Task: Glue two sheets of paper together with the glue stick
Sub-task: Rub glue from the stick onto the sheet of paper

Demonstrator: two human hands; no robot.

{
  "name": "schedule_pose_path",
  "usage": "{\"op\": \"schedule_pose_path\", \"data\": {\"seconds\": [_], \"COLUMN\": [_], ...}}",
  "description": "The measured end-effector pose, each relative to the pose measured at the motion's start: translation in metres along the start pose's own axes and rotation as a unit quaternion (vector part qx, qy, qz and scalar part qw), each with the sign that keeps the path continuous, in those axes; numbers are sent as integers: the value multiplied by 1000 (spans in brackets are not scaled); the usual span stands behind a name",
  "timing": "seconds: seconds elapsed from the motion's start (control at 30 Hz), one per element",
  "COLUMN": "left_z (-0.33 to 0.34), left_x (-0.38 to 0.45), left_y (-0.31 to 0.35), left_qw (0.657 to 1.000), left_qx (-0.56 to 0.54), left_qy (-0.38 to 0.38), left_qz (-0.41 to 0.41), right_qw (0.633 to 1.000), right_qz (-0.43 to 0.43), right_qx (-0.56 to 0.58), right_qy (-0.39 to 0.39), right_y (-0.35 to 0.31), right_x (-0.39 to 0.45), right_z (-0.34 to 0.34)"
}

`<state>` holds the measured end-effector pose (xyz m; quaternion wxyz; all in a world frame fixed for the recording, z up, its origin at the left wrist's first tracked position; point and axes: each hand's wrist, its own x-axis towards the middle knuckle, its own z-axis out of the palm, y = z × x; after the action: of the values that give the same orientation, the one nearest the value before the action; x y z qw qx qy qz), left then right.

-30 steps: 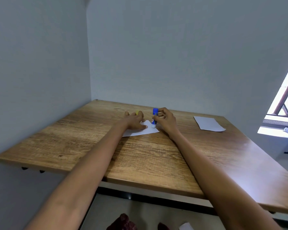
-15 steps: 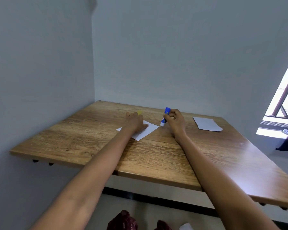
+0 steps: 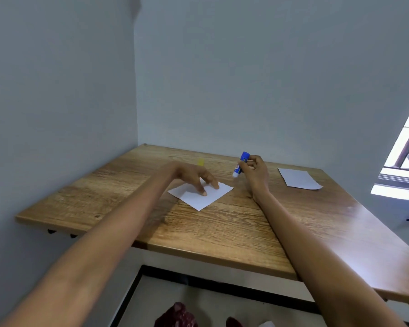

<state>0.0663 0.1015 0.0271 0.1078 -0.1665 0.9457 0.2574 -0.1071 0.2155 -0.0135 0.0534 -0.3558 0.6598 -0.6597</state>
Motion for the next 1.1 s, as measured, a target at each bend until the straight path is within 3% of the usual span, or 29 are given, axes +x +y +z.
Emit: {"op": "schedule_pose_path", "data": {"seconds": [0.1, 0.2, 0.3, 0.43, 0.63, 1.1], "left_z": [1, 10, 17, 17, 8, 8], "left_x": [13, 35, 58, 73, 71, 75], "left_y": [1, 3, 4, 5, -1, -4], "left_qw": [996, 970, 951, 939, 953, 950], "left_qx": [65, 182, 220, 259, 236, 243], "left_qy": [55, 144, 189, 185, 152, 159], "left_qz": [-36, -70, -103, -127, -115, -117], "right_qw": [1000, 1000, 999, 999, 996, 989], "right_qz": [-6, -13, -15, -24, -46, -73], "right_qx": [-8, -20, -33, -49, -72, -115], "right_qy": [0, 9, 12, -3, -21, -59], "right_y": [-1, 1, 7, 12, 20, 24], "right_x": [6, 14, 20, 34, 50, 53], "right_z": [1, 3, 7, 20, 42, 44]}}
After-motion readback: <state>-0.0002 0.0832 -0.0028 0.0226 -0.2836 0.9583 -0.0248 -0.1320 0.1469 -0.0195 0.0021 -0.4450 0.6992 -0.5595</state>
